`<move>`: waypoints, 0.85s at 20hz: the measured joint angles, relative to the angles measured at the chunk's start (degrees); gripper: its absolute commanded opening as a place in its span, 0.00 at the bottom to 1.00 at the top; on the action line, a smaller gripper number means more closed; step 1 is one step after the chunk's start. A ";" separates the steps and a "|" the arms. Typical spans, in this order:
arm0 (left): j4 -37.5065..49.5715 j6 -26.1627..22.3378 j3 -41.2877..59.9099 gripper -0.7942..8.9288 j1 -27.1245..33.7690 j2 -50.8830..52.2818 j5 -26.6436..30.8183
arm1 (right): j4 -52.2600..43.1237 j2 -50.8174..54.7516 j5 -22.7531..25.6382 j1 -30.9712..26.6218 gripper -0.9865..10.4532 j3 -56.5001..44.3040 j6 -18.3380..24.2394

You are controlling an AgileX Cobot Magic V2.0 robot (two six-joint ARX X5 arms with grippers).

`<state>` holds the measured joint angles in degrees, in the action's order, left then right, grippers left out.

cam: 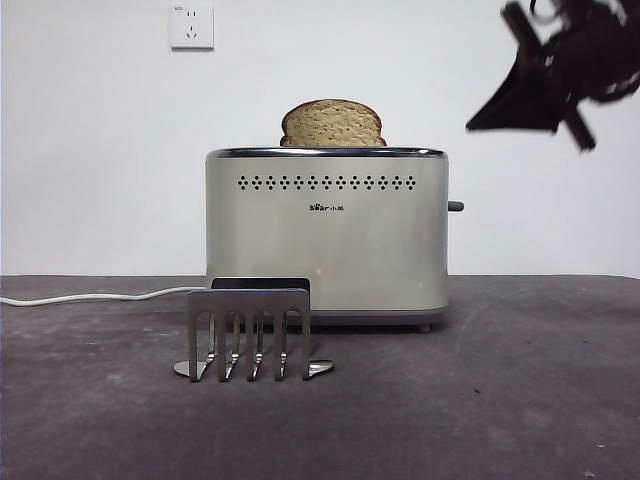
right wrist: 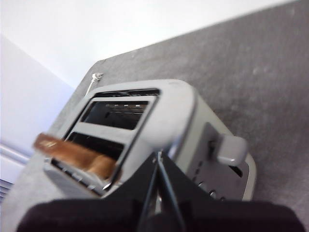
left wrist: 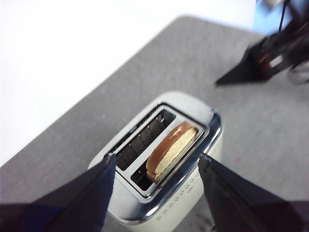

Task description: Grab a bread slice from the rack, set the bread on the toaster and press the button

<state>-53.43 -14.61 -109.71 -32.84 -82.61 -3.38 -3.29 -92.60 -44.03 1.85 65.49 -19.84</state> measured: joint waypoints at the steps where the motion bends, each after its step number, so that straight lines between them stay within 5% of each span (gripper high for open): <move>1: -0.37 0.87 0.00 0.39 0.00 1.38 -0.04 | -0.55 -1.60 -0.52 -0.04 0.08 0.70 -0.94; 17: -4.72 6.14 0.00 0.39 -0.07 9.57 -4.57 | -1.68 -14.78 -0.79 0.44 0.08 7.23 -3.74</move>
<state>-58.15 -8.47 -109.71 -32.91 -73.03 -7.94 -4.97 -107.37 -44.82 2.28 72.73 -23.57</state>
